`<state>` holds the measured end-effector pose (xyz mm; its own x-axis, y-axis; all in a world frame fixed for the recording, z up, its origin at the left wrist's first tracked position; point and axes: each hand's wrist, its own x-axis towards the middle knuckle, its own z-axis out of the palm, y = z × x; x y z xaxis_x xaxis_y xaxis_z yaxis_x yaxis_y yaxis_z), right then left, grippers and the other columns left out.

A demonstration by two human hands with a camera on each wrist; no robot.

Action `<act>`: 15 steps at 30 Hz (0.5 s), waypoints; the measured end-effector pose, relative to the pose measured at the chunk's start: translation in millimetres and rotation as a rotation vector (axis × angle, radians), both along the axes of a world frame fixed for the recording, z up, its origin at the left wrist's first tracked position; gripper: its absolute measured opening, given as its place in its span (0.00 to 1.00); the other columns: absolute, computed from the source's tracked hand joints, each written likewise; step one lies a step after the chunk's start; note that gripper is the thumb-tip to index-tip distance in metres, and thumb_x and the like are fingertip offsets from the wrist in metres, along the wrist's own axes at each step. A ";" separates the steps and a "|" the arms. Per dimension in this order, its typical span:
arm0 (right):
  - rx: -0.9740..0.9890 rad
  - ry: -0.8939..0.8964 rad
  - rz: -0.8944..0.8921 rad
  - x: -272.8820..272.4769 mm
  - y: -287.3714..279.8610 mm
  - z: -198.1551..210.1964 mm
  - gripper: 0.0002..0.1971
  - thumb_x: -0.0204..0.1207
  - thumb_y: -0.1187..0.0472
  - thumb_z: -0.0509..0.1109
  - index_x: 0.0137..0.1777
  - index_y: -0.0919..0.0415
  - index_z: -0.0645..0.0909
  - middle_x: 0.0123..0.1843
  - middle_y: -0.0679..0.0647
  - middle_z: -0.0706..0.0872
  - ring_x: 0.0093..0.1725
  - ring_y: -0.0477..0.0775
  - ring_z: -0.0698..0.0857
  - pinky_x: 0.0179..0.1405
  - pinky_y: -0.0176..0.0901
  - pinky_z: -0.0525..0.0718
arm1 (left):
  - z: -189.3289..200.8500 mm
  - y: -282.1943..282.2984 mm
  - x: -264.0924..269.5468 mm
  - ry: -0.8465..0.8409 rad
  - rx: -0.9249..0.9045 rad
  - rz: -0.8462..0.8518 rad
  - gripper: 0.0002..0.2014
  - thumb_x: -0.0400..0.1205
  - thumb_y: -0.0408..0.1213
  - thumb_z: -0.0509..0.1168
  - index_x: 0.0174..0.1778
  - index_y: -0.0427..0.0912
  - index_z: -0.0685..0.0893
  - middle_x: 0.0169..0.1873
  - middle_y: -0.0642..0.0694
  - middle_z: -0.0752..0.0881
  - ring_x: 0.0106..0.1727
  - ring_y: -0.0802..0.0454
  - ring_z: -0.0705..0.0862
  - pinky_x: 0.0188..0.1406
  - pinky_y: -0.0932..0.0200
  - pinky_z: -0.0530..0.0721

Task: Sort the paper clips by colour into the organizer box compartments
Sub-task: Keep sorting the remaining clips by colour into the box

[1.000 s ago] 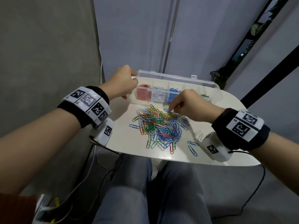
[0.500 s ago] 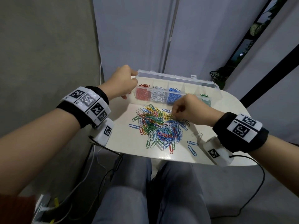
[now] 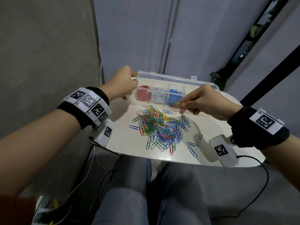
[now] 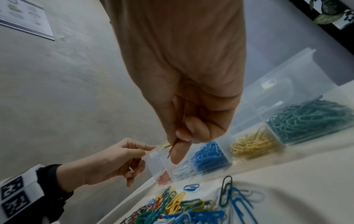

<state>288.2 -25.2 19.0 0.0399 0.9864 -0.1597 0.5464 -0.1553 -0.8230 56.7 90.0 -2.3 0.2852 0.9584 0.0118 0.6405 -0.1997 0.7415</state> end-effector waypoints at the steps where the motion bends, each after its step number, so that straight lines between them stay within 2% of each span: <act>1: -0.007 -0.048 0.013 1.0 -0.5 0.7 0.04 0.73 0.76 0.73 0.44 0.74 0.89 0.32 0.59 0.90 0.25 0.48 0.73 0.24 0.40 0.74 | -0.1 -0.1 0.2 -0.002 0.001 0.000 0.24 0.83 0.30 0.56 0.77 0.37 0.73 0.29 0.47 0.78 0.25 0.50 0.78 0.31 0.46 0.90; 4: 0.015 -0.233 0.063 1.6 -2.9 4.5 0.05 0.71 0.76 0.74 0.39 0.68 0.90 0.32 0.59 0.90 0.23 0.45 0.75 0.24 0.34 0.74 | 0.0 -0.3 0.4 -0.003 0.006 -0.001 0.23 0.83 0.30 0.56 0.77 0.36 0.74 0.29 0.50 0.76 0.25 0.51 0.77 0.31 0.45 0.90; 7: 0.068 -0.340 0.070 0.3 -5.0 8.8 0.05 0.69 0.75 0.76 0.35 0.67 0.89 0.24 0.47 0.86 0.20 0.40 0.74 0.21 0.27 0.72 | -0.1 -0.3 0.4 -0.003 0.007 -0.001 0.23 0.84 0.30 0.56 0.77 0.36 0.73 0.30 0.50 0.76 0.25 0.51 0.77 0.30 0.47 0.90; 12: 0.115 -0.399 0.023 -1.6 -6.6 9.9 0.05 0.69 0.68 0.78 0.34 0.68 0.88 0.16 0.41 0.78 0.18 0.42 0.70 0.19 0.26 0.66 | -0.2 -0.5 0.1 0.004 0.014 -0.003 0.23 0.84 0.30 0.56 0.78 0.36 0.73 0.30 0.50 0.77 0.25 0.51 0.78 0.27 0.49 0.89; 15: 0.125 -0.394 0.012 -2.2 -8.0 11.3 0.06 0.71 0.67 0.78 0.35 0.69 0.87 0.19 0.44 0.78 0.18 0.41 0.70 0.20 0.25 0.67 | -0.8 -0.4 -0.1 0.002 0.011 -0.004 0.23 0.84 0.31 0.56 0.77 0.36 0.73 0.30 0.50 0.77 0.26 0.51 0.78 0.27 0.49 0.89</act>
<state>286.0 -33.2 30.3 0.0621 0.9980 -0.0139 0.8244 -0.0591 -0.5628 56.6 89.6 -3.2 0.2894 0.9570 0.0219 0.6412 -0.2108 0.7378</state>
